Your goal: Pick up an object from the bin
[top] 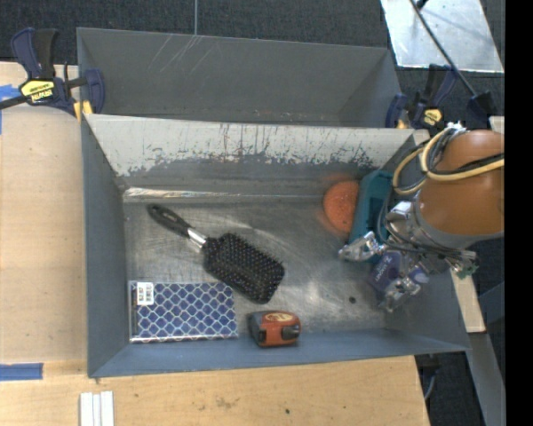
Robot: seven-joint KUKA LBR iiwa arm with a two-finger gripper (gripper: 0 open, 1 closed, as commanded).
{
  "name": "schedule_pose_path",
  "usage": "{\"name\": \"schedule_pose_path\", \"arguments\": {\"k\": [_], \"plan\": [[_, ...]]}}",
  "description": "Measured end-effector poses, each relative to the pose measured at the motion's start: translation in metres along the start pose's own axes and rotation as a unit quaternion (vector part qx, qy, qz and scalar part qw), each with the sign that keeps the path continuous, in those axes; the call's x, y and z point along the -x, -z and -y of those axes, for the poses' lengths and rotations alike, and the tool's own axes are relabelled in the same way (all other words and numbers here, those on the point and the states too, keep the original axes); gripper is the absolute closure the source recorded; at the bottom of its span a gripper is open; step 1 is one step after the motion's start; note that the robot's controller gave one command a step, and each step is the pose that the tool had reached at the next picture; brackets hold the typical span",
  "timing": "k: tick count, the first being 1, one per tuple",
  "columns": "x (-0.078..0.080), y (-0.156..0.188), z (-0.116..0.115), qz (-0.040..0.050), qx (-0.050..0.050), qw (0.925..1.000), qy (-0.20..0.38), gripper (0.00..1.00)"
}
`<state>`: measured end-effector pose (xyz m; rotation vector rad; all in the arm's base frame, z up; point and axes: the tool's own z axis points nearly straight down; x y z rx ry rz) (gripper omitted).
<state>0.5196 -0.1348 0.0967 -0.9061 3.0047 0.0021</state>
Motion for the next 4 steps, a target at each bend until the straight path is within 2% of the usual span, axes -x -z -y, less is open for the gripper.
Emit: {"name": "schedule_pose_path", "arguments": {"k": [1,2,3,4], "plan": [[-0.013,-0.004,0.005,-0.0002,0.001,1.0000,0.004,0.00],[0.031,-0.011,0.029,-0.0095,0.010,0.9998,-0.015,0.00],[0.047,-0.009,0.040,-0.0108,0.013,0.9995,-0.026,0.00],[0.047,-0.005,0.044,-0.0114,0.015,0.9996,-0.019,0.00]]}}
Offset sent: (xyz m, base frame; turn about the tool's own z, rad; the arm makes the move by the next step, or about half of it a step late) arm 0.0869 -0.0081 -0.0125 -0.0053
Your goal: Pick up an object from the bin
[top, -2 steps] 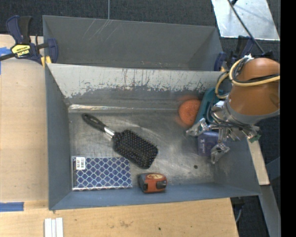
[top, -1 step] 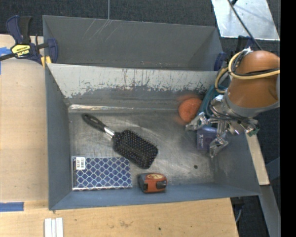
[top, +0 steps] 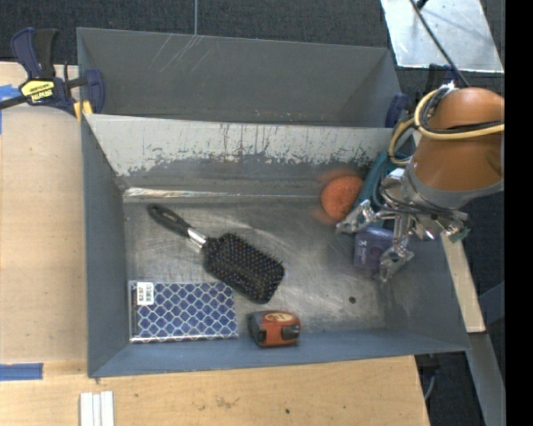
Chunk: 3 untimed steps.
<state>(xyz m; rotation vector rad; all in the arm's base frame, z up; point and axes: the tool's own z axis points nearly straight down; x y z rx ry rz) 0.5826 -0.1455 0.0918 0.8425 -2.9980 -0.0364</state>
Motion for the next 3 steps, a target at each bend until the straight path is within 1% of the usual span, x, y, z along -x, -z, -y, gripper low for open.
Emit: {"name": "schedule_pose_path", "arguments": {"k": [1,2,3], "plan": [[0.021,0.008,0.014,-0.0053,0.004,0.9993,0.037,0.00],[0.021,0.014,0.018,0.0037,-0.005,0.9977,0.068,0.00],[0.026,-0.004,0.025,-0.0034,0.000,0.9956,0.094,1.00]]}}
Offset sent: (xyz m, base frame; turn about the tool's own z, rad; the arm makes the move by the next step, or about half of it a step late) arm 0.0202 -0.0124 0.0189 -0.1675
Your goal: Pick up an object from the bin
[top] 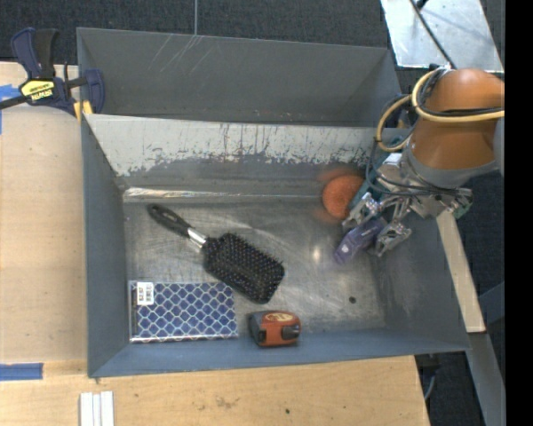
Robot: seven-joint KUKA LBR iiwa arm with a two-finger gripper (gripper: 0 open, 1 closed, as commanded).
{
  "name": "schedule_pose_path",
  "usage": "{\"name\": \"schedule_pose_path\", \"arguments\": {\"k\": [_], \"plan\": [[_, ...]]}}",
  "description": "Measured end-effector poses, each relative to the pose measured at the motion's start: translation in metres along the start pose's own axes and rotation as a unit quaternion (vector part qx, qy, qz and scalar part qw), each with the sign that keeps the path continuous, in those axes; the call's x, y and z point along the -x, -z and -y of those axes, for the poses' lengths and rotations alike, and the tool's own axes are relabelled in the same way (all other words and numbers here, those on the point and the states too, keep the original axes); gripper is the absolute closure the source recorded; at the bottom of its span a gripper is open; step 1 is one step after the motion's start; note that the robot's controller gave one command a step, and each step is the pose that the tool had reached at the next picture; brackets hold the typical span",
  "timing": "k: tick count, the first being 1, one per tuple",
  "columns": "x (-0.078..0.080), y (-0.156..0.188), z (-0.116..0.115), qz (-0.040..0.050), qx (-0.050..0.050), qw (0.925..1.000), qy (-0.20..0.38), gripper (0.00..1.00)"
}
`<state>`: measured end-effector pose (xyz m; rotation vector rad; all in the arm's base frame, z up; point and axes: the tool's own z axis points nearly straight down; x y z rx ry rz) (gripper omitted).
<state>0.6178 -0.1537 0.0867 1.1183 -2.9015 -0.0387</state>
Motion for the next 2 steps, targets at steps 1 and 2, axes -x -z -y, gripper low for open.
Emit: {"name": "schedule_pose_path", "arguments": {"k": [1,2], "plan": [[0.000,0.000,0.000,0.0000,0.000,1.0000,0.000,1.00],[-0.006,0.147,-0.001,0.0116,-0.019,0.9994,0.027,1.00]]}}
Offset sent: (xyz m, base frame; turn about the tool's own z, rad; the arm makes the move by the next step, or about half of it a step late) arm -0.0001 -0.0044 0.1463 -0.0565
